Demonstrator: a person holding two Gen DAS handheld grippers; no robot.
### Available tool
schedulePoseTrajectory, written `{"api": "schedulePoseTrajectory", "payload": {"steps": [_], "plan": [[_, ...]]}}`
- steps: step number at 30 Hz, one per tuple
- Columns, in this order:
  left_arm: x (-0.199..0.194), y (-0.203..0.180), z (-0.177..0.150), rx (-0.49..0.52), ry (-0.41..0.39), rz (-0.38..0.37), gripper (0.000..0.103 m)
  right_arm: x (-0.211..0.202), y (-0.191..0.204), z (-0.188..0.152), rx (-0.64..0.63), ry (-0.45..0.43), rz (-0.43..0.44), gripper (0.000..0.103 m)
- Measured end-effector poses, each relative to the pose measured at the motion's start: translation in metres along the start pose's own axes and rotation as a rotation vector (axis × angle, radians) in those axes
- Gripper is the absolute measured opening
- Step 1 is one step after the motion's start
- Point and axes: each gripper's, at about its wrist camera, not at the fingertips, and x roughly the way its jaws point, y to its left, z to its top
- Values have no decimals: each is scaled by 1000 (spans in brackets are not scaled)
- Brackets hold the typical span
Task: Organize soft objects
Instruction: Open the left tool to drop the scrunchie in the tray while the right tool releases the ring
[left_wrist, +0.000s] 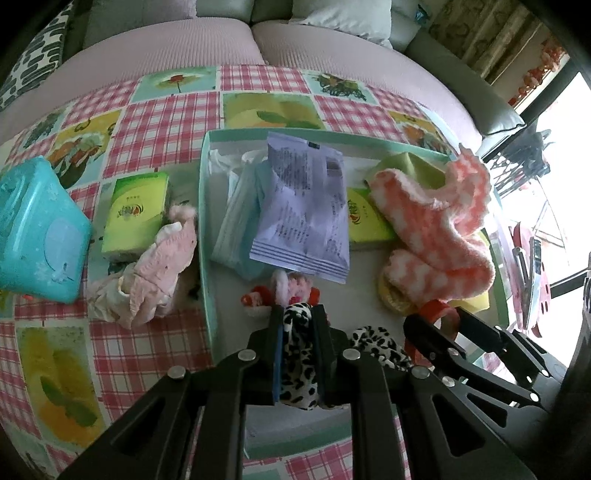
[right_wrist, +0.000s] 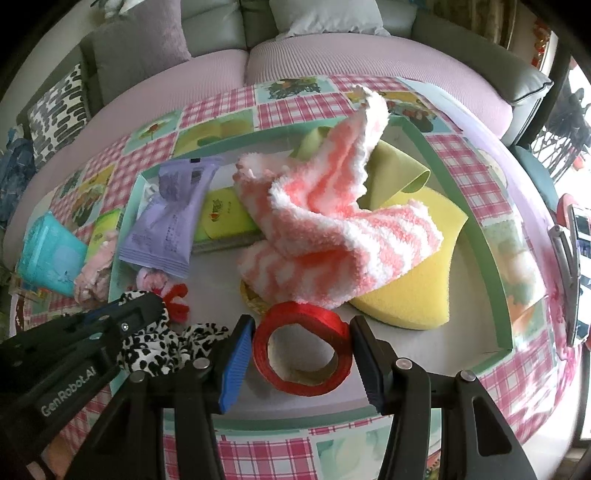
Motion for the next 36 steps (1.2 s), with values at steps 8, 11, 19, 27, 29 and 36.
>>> {"api": "schedulePoseTrajectory", "payload": {"steps": [8,11,19,27,29,36], "plan": [[3,2,2,-23,9,-23,22,-1,2,1,-8,-3,-20,56],[-2,2,0,-25,5,-22,27,-4,1,1,-8,-13,-22,57],[-28,5,1,-40,-52,-38,39,-19,3,-2,-10,-59,-16,59],[-65,20,3,-79,-178,-1,42,-33,6,-4,-8,-108,3,59],[-68,25,3,-93,-194,32,45,-34,7,-3,-9,-113,5,59],[-61,35,4,-120,-178,109,68,-32,9,-5,-19,-101,6,66]]}}
